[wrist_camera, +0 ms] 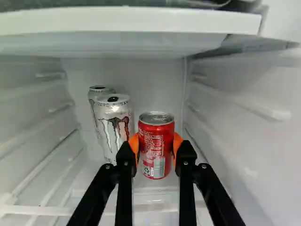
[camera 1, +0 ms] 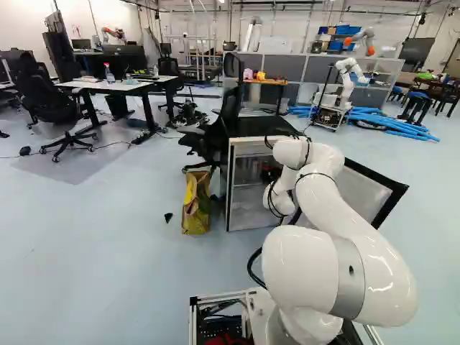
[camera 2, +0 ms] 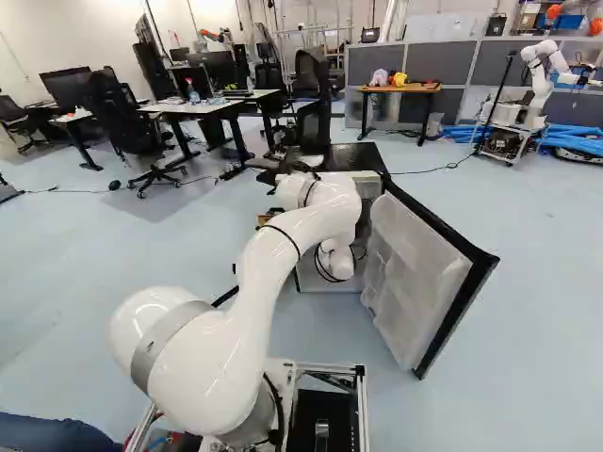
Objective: Grab a drink from the fridge
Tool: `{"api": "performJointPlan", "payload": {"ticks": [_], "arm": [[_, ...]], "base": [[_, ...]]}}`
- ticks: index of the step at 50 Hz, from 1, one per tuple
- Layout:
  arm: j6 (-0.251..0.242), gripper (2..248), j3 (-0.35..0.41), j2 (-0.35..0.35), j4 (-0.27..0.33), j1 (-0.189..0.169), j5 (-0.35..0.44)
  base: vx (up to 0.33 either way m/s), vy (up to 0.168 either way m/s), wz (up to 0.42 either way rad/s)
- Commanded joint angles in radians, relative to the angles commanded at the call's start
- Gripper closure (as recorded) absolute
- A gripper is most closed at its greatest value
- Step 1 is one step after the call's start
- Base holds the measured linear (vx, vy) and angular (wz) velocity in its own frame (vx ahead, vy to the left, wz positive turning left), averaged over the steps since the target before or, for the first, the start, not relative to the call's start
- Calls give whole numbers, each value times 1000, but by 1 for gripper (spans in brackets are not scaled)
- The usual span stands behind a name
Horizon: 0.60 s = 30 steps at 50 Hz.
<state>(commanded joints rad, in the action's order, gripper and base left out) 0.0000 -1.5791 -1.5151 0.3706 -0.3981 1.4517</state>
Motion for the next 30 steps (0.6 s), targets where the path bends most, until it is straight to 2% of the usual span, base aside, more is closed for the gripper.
{"api": "performJointPlan", "payload": {"ticks": [30], "arm": [[0, 158, 343, 239, 0, 11, 0]], "base": [[0, 0, 0]]}}
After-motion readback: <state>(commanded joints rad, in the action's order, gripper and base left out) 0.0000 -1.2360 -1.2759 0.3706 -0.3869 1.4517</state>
